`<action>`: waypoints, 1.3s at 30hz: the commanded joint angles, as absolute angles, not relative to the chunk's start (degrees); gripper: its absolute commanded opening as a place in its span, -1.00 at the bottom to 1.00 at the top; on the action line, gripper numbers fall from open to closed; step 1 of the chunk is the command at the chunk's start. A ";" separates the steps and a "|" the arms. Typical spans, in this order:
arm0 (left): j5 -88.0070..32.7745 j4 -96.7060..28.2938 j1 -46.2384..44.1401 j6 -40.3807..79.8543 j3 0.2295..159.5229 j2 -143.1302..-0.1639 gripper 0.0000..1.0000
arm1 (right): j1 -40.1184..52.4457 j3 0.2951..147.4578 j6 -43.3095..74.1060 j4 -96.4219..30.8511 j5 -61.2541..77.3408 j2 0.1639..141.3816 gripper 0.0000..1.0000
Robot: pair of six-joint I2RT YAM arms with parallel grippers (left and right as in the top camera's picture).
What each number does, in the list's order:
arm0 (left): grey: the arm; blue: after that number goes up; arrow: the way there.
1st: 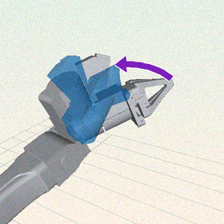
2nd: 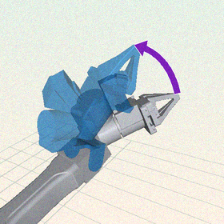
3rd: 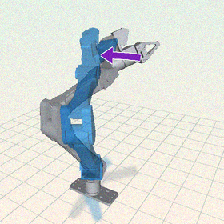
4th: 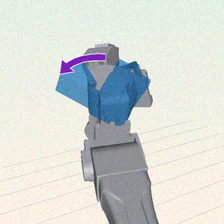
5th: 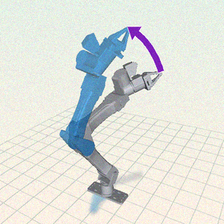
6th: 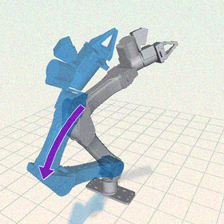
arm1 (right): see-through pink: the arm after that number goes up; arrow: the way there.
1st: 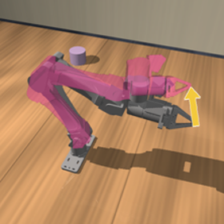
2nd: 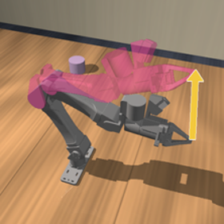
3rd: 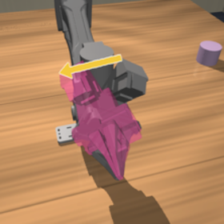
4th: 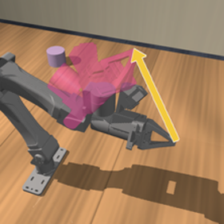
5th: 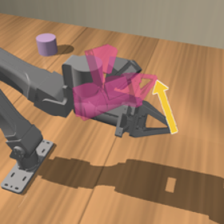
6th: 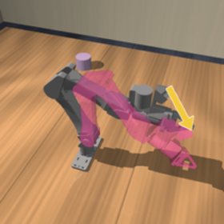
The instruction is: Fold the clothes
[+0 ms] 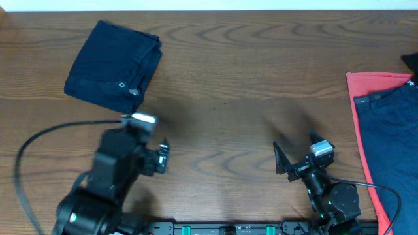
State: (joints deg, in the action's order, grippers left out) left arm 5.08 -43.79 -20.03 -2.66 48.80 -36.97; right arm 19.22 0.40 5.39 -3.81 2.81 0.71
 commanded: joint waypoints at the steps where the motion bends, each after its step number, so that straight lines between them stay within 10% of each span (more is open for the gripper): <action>1: 4.97 -37.50 -15.46 -2.74 45.65 -31.38 0.96 | 18.72 0.32 5.08 -4.03 3.09 0.49 0.98; 9: 4.93 -16.27 -9.23 -2.74 33.17 -14.52 0.96 | 18.72 0.32 5.08 -4.03 3.09 0.49 0.98; 39: -6.04 -4.51 -2.44 -2.72 2.09 -0.10 0.96 | 18.72 0.32 5.08 -4.01 3.09 0.49 0.98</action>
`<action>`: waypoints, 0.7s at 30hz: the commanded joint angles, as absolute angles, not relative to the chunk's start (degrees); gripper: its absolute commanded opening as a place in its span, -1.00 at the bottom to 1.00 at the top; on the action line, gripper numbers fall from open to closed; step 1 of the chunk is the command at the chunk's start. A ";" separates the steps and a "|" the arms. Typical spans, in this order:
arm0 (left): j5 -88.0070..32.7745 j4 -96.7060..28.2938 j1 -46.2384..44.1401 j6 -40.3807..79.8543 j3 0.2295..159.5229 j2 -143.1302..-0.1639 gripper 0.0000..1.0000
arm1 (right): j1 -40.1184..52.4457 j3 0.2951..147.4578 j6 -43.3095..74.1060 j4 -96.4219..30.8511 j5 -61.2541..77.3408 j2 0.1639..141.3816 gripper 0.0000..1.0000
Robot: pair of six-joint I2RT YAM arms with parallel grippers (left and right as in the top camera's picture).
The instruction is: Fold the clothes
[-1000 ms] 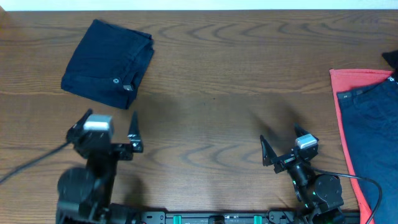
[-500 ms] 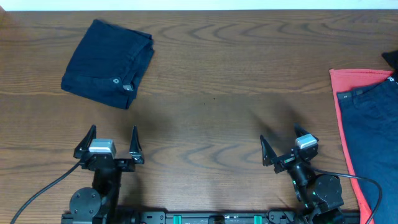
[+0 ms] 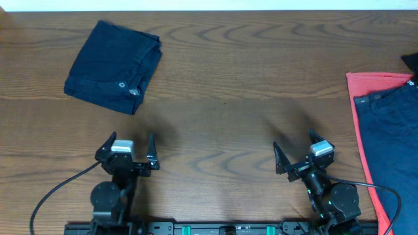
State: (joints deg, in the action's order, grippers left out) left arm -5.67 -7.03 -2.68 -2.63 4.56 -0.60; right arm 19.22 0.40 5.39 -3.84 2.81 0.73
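A folded dark navy garment [image 3: 114, 66] with metal buttons lies at the table's far left. More unfolded dark blue clothing [image 3: 389, 147] rests on a red garment [image 3: 366, 83] at the right edge. My left gripper [image 3: 128, 145] stands open near the front edge, well below the folded garment, holding nothing. The right gripper [image 3: 295, 151] also stands open near the front edge, left of the clothes pile, holding nothing.
The brown wooden table [image 3: 228, 78] spans the view. A black cable [image 3: 59, 186] loops from the left arm's base. A red cable runs by the right arm's base toward the pile.
My left arm has drawn back from beside the folded garment to the front edge, its gripper now open and upright. The right arm has not moved. The folded garment lies unchanged.
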 commanded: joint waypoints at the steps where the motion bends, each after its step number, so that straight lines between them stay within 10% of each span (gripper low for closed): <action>1: -6.07 -3.05 -2.44 -2.70 0.89 -0.10 0.96 | 18.72 0.32 5.08 -4.03 3.09 0.49 0.99; 21: -6.46 -3.18 -2.59 -2.74 0.23 -0.23 0.96 | 18.72 0.32 5.06 -4.03 3.09 0.49 0.98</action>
